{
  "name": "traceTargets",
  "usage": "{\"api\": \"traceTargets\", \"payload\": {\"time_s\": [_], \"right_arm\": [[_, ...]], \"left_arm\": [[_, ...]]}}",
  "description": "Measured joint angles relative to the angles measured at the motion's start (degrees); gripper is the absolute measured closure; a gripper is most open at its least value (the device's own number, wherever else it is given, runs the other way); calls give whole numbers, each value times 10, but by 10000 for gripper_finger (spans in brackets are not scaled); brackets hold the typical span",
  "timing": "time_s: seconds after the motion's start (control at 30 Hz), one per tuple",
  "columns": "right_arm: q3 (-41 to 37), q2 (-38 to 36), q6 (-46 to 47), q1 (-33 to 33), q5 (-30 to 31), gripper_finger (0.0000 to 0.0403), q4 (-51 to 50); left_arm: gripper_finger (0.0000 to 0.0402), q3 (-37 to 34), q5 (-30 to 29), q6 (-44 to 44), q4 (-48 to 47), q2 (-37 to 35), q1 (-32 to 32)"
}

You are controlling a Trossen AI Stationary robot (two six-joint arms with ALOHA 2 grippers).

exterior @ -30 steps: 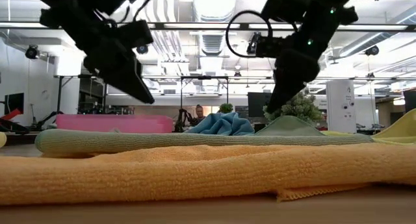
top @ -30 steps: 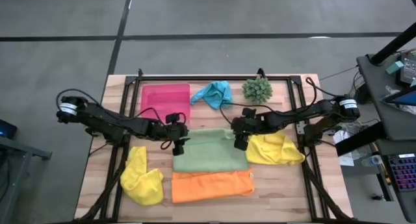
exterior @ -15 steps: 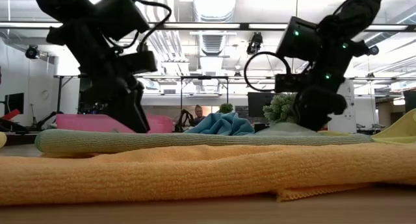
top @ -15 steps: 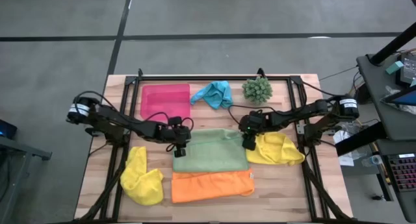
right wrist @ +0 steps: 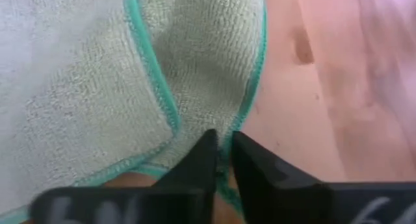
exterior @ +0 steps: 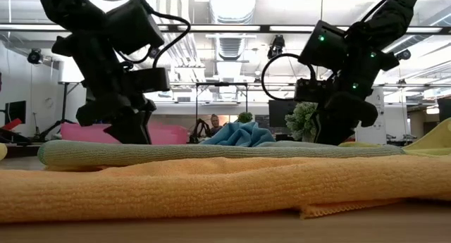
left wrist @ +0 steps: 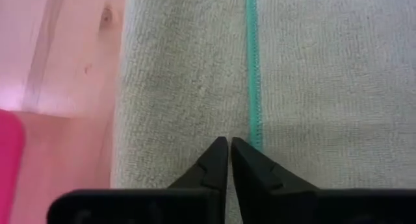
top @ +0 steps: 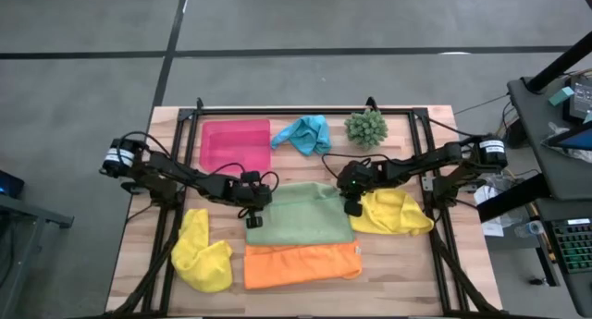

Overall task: Fold microfiber towels
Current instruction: Fold the green towel

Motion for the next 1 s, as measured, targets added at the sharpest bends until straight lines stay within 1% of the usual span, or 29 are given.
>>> {"api": "traceTargets", "payload": {"time_s": [0.07, 0.17, 0.23, 0.37, 0.53, 0.63, 0.87, 0.93, 1.0], "right_arm": [[5, 3, -15, 0, 23, 387, -1], [16, -2, -39, 0, 79, 392, -15], [27, -11, -67, 2, 103, 393, -32], [55, -34, -125, 17, 114, 394, -37], [72, -38, -158, 51, 113, 394, -47], [75, -39, -163, 78, 92, 394, -45], [79, -39, -118, 129, -25, 394, -45], [79, -39, -101, 140, -39, 394, -48], [78, -39, -87, 150, -40, 394, -48]], "left_arm": [[398, 1, -6, 4, -5, -5, 0], [400, 6, -10, 10, -25, -24, 0], [400, 8, -10, 8, -43, -44, 0], [401, 5, -14, 0, -59, -99, 0], [401, -1, -42, -1, -63, -156, 0], [401, -7, -45, -1, -63, -168, 0], [401, -15, -41, -43, -67, -153, 0], [398, -15, -36, -61, -73, -150, 0], [385, -15, -20, -70, -72, -146, 0]]}}
